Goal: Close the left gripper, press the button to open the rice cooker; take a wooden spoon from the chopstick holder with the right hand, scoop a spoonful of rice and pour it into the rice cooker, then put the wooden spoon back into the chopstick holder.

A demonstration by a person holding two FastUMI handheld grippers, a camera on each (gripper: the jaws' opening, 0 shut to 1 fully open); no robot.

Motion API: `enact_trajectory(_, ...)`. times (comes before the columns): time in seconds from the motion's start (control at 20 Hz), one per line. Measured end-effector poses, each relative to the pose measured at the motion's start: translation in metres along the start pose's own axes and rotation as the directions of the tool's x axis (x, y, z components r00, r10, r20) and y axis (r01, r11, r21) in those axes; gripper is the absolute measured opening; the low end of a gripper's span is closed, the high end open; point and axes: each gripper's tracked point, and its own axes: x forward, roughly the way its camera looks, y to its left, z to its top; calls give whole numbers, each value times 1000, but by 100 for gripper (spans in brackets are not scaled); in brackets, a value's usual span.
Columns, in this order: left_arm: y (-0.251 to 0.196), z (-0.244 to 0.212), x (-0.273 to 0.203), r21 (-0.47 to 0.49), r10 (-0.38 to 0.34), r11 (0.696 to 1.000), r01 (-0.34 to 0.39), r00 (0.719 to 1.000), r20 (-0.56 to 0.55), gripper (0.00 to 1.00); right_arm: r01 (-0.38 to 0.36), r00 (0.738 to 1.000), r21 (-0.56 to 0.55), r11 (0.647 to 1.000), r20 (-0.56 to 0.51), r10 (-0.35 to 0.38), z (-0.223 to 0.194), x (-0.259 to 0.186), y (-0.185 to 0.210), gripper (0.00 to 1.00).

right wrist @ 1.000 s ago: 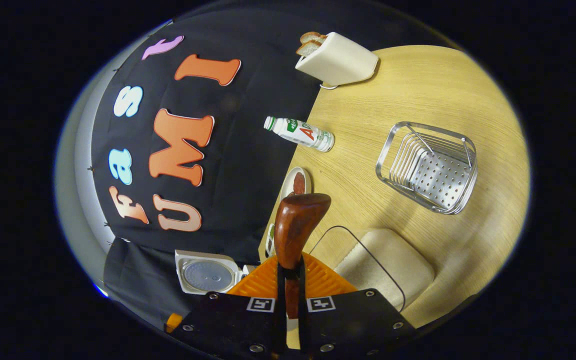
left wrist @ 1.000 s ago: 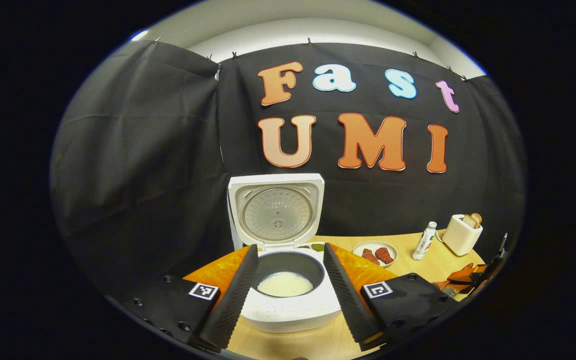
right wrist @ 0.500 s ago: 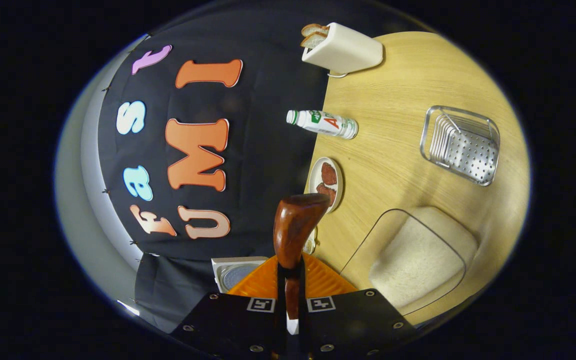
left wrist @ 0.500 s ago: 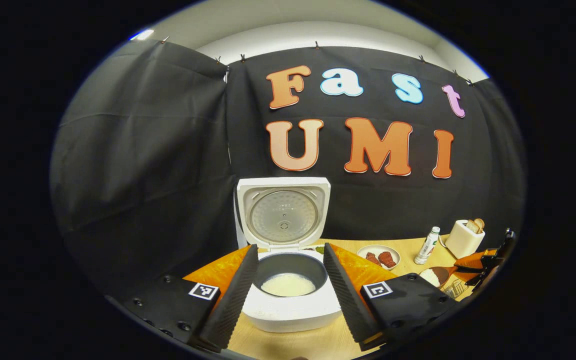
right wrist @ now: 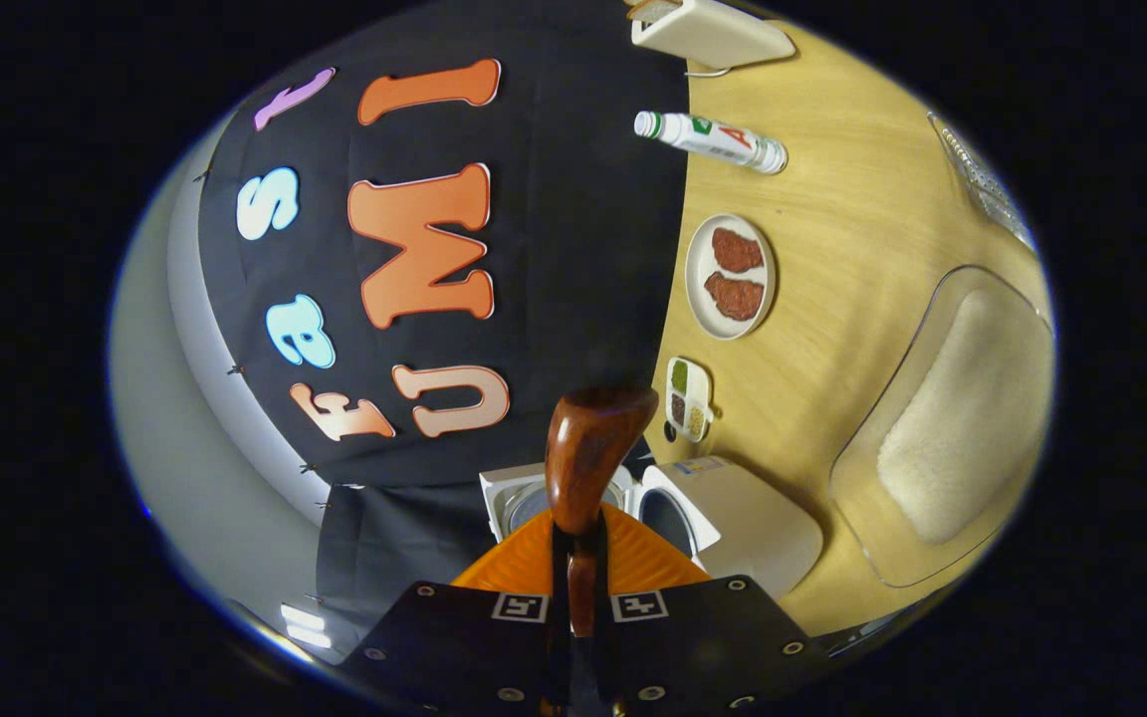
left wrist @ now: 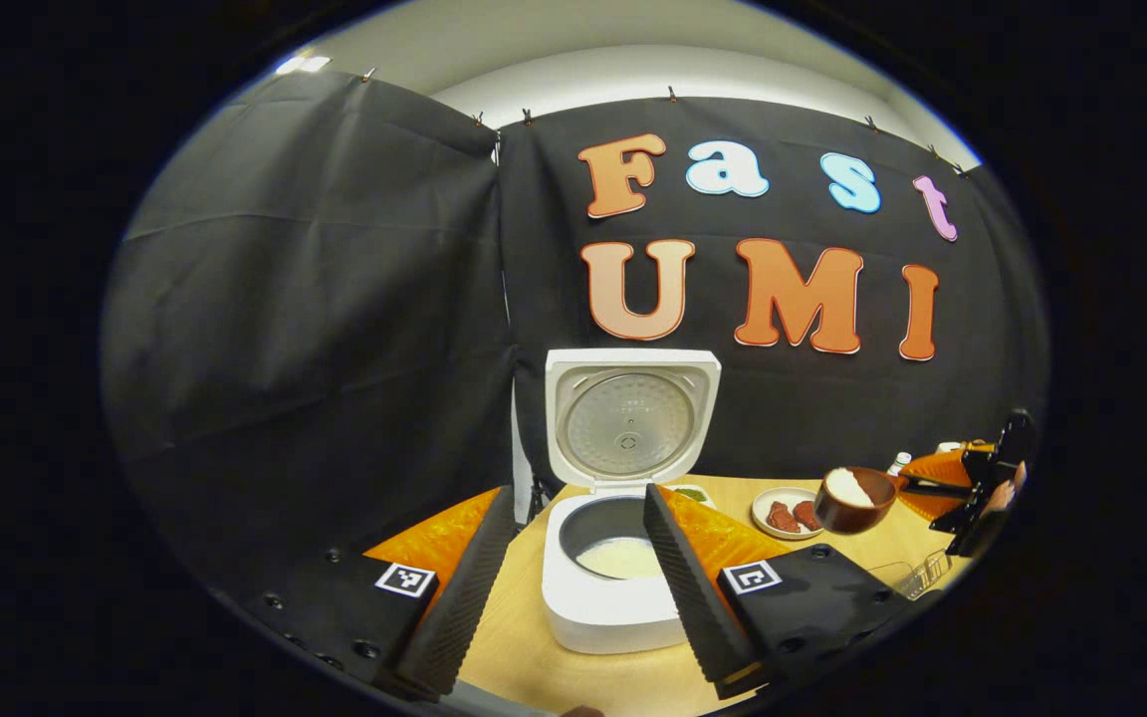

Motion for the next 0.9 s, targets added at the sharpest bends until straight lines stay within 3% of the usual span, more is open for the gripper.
enact_trajectory(0.05,4,-1,-4,4,11,1000,-11,1000,2,87,-2,1000,-8,1000,-18,2,-8,11,4,9)
enact_trajectory(0.15,9,0,-9,17,26,1000,-26,1000,16,96,2,999,-40,999,-46,-4,-22,28,11,9)
enact_trajectory(0.4,19,-3,-20,88,45,995,-50,998,48,96,-3,996,-97,995,-94,-6,-51,66,23,9)
enact_trajectory(0.65,42,-17,-18,101,69,992,-72,997,32,97,50,992,-202,978,-101,-71,-69,112,17,9)
enact_trajectory(0.75,53,-21,-21,92,95,991,-97,995,26,97,67,991,-299,952,-88,-97,-74,129,12,9)
enact_trajectory(0.9,63,-29,-24,77,128,989,-128,992,7,98,100,989,-453,886,-49,-137,-76,152,7,9)
